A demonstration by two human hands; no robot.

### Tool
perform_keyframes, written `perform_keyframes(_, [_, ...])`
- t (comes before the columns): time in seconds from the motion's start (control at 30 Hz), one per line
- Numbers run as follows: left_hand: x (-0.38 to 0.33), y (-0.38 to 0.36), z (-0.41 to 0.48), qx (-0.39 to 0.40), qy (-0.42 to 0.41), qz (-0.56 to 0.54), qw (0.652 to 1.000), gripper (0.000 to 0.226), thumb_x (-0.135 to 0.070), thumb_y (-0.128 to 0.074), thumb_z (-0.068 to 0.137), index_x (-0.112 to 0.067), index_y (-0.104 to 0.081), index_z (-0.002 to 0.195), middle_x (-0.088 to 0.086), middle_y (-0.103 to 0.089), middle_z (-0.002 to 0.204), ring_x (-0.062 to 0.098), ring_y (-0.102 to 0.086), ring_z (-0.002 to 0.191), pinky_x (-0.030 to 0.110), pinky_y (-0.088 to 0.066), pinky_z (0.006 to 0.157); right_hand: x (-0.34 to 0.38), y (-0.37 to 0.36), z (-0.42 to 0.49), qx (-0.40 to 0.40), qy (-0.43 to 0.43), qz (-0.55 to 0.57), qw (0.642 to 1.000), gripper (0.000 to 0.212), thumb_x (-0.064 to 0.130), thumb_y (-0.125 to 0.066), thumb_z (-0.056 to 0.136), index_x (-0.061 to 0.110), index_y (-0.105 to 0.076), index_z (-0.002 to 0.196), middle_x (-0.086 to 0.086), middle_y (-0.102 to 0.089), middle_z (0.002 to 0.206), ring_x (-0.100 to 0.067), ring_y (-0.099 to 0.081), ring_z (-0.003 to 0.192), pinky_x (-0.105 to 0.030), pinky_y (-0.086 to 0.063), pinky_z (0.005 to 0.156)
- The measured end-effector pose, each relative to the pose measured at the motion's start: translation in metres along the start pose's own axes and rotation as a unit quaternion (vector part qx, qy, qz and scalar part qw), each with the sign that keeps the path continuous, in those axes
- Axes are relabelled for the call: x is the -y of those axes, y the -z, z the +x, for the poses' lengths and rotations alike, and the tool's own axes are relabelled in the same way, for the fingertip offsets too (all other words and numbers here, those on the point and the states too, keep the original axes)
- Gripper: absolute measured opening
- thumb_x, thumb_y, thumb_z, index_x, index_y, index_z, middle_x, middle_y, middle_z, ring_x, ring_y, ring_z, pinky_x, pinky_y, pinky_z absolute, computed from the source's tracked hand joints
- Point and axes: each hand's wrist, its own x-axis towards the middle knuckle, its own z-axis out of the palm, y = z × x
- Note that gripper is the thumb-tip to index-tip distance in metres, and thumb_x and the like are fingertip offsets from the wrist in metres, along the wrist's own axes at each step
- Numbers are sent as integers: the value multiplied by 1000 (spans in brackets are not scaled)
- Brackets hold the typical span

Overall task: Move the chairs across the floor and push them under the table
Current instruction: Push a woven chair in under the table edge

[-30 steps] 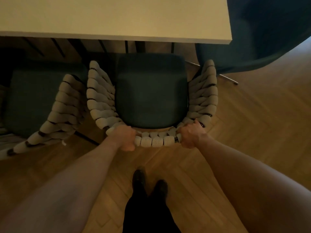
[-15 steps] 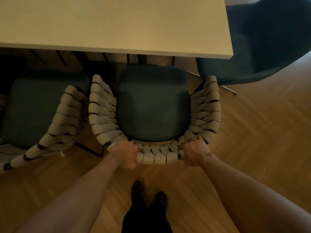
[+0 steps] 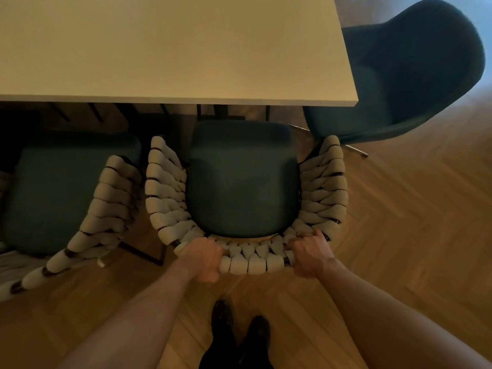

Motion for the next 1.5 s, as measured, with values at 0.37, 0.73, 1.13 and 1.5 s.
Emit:
perform_keyframes(0.37, [10, 12, -42, -66, 35, -87, 993, 52, -45, -74, 91, -37, -61, 141, -6, -72, 122, 16, -66, 110, 34, -56, 90, -8, 15, -48, -27, -27, 179, 983, 34, 34, -58, 94, 36, -65, 127, 8, -65, 121, -19, -55, 124, -45, -45, 114])
perform_keyframes(0.73, [77, 34, -76, -328, 348, -463, 747, 27, -36, -68, 100, -30, -67, 127, -6, -69, 114, 19, -65, 112, 42, -57, 93, -54, 46, -39, -185, -255, 481, 818, 43, 18, -66, 98, 15, -60, 141, -7, -59, 137, -22, -57, 115, -22, -49, 76])
perform_keyframes(1.13, [108, 28, -2, -216, 511, -480, 680, 55, -31, -75, 98, -3, -54, 140, 26, -61, 137, 48, -61, 124, 57, -55, 101, -113, 51, 45, -109, -386, 553, 731, 51, 36, -64, 104, 4, -48, 140, -20, -58, 132, -40, -60, 119, -51, -56, 99])
perform_keyframes(1.5, [100, 45, -5, -179, 529, -442, 702, 49, -25, -68, 102, 8, -52, 135, 35, -59, 135, 52, -59, 124, 57, -52, 98, -120, 57, 43, -78, -371, 536, 754, 50, 33, -60, 108, -1, -44, 140, -24, -57, 131, -33, -55, 102, -41, -49, 81])
